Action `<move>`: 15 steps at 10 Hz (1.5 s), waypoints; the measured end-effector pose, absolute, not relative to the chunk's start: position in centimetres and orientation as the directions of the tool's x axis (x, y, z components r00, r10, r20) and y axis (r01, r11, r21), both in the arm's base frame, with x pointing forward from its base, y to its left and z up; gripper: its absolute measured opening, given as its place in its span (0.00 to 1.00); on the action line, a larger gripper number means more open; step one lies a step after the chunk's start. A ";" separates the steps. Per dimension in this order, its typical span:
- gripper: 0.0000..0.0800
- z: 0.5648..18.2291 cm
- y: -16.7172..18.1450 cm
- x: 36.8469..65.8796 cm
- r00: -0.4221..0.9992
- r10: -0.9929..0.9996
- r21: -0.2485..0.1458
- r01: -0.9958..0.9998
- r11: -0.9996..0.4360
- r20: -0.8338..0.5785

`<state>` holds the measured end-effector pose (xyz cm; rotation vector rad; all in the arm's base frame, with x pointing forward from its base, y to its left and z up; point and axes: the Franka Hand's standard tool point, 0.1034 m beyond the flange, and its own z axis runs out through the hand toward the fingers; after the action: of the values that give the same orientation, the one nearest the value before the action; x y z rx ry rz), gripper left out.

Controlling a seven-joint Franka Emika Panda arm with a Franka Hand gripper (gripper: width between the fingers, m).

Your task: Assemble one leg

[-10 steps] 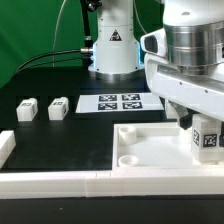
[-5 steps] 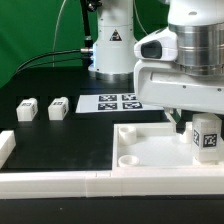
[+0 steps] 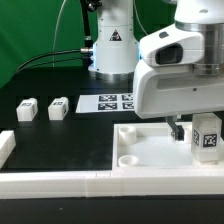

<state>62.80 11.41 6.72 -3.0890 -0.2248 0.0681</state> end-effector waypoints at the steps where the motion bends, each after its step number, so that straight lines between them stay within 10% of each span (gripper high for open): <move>1: 0.81 6.7 11.2 62.8 0.972 0.230 -0.050 0.228 -0.972 -0.037; 3: 0.81 6.7 11.2 62.8 0.980 0.193 -0.049 0.191 -0.980 -0.039; 7: 0.36 6.7 11.2 62.8 0.980 0.193 -0.049 0.191 -0.980 -0.039; 11: 0.36 6.7 11.2 62.8 0.988 0.149 -0.047 0.147 -0.988 -0.041; 15: 0.37 6.6 11.2 62.7 0.937 -0.344 -0.026 -0.346 -0.938 -0.062</move>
Offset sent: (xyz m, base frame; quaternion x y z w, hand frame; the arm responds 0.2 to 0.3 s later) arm 0.0000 0.0000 0.0000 0.0000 0.0000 0.0000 1.0000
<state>62.70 11.24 6.61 -3.0561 0.5444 0.0877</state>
